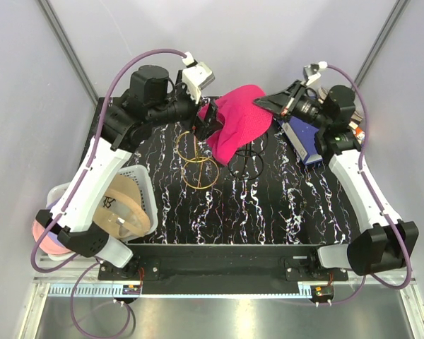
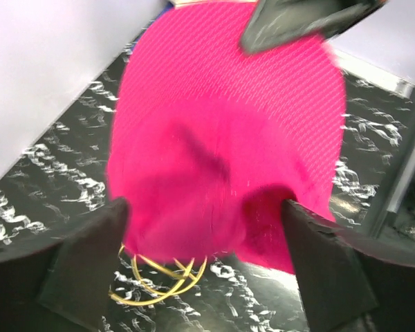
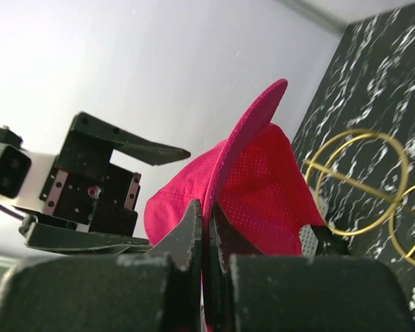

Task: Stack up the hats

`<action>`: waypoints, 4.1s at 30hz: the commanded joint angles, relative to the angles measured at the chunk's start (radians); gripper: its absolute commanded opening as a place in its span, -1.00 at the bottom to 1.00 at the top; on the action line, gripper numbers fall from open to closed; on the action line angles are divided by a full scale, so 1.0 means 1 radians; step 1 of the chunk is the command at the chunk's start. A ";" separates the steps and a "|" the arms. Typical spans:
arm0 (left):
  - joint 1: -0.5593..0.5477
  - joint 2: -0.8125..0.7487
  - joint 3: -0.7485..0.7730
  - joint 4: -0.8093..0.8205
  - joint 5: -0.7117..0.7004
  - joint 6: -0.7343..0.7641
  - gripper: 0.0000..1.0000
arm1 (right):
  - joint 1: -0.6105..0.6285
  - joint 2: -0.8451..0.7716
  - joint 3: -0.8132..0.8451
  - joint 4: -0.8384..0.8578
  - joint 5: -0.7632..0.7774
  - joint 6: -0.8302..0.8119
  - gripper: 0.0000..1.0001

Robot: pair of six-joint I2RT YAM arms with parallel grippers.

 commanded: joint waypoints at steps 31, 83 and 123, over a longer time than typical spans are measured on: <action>0.078 0.002 -0.230 0.290 -0.160 -0.258 0.98 | -0.259 0.195 -0.065 0.131 -0.082 -0.202 -1.00; 0.063 0.274 -0.320 0.425 0.015 -0.376 0.98 | -0.296 0.066 -0.332 -0.059 0.117 -0.420 0.80; 0.093 0.187 -0.141 0.434 -0.087 -0.364 0.98 | -0.300 -0.118 -0.263 -0.333 0.536 -0.592 0.93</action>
